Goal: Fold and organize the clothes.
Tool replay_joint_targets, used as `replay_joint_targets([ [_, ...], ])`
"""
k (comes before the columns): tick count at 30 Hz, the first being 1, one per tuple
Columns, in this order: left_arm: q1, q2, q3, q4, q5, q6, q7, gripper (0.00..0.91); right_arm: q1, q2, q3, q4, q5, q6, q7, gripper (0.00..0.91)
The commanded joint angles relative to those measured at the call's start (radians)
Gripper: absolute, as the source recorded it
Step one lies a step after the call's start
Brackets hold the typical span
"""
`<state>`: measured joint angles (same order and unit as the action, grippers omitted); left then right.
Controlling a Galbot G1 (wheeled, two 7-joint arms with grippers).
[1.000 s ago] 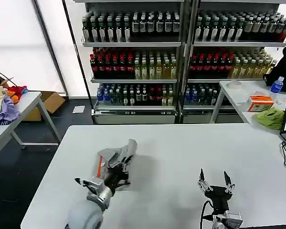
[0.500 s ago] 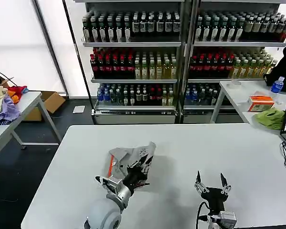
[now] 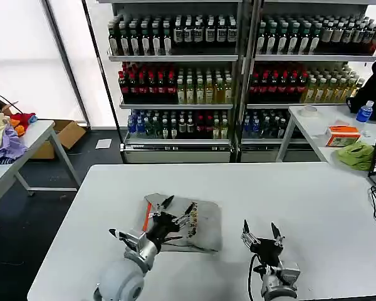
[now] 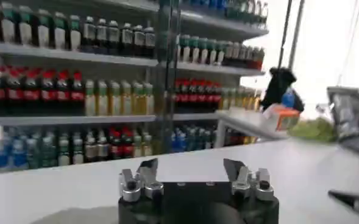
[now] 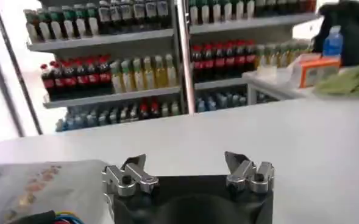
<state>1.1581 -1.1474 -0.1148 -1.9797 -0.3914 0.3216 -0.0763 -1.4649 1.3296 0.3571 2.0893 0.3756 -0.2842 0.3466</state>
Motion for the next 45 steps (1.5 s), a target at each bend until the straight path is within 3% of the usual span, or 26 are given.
replay_joint_targets([
  [1,0.054,0.166,-0.2,0.013,0.159,0.075,0.05,0.907,0.236,-0.053,-0.121,-0.117,0.314,-0.104,0.047,0.907],
  [10,0.078,0.198,-0.262,0.05,0.129,0.071,0.057,0.907,0.349,-0.043,-0.234,-0.248,0.324,-0.102,0.061,0.907],
  [15,0.132,0.209,-0.276,0.031,0.124,0.067,0.083,0.907,0.385,-0.043,-0.278,-0.275,0.317,-0.108,0.077,0.725],
  [21,0.134,0.198,-0.283,0.059,0.122,0.054,0.069,0.907,0.399,-0.037,-0.329,-0.304,0.313,-0.121,0.083,0.655],
  [24,0.137,0.19,-0.289,0.056,0.113,0.055,0.06,0.907,0.394,-0.03,-0.335,-0.31,0.314,-0.123,0.097,0.524],
  [28,0.144,0.184,-0.296,0.055,0.112,0.055,0.057,0.907,0.372,-0.032,-0.334,-0.291,0.317,-0.126,0.102,0.504],
  [29,0.145,0.181,-0.298,0.056,0.112,0.054,0.055,0.907,0.366,-0.033,-0.334,-0.288,0.316,-0.125,0.104,0.383],
  [30,0.146,0.18,-0.298,0.056,0.111,0.054,0.055,0.907,0.362,-0.033,-0.333,-0.286,0.314,-0.122,0.106,0.121],
  [31,0.146,0.177,-0.298,0.056,0.111,0.054,0.054,0.907,0.359,-0.032,-0.332,-0.285,0.311,-0.116,0.11,0.0],
  [37,0.144,0.165,-0.291,0.055,0.112,0.054,0.049,0.907,0.327,-0.053,-0.318,-0.235,0.263,-0.087,0.12,0.0],
  [45,0.128,0.136,-0.296,0.055,0.104,0.048,0.039,0.907,0.302,-0.156,-0.256,-0.193,0.235,-0.089,0.093,0.0],
])
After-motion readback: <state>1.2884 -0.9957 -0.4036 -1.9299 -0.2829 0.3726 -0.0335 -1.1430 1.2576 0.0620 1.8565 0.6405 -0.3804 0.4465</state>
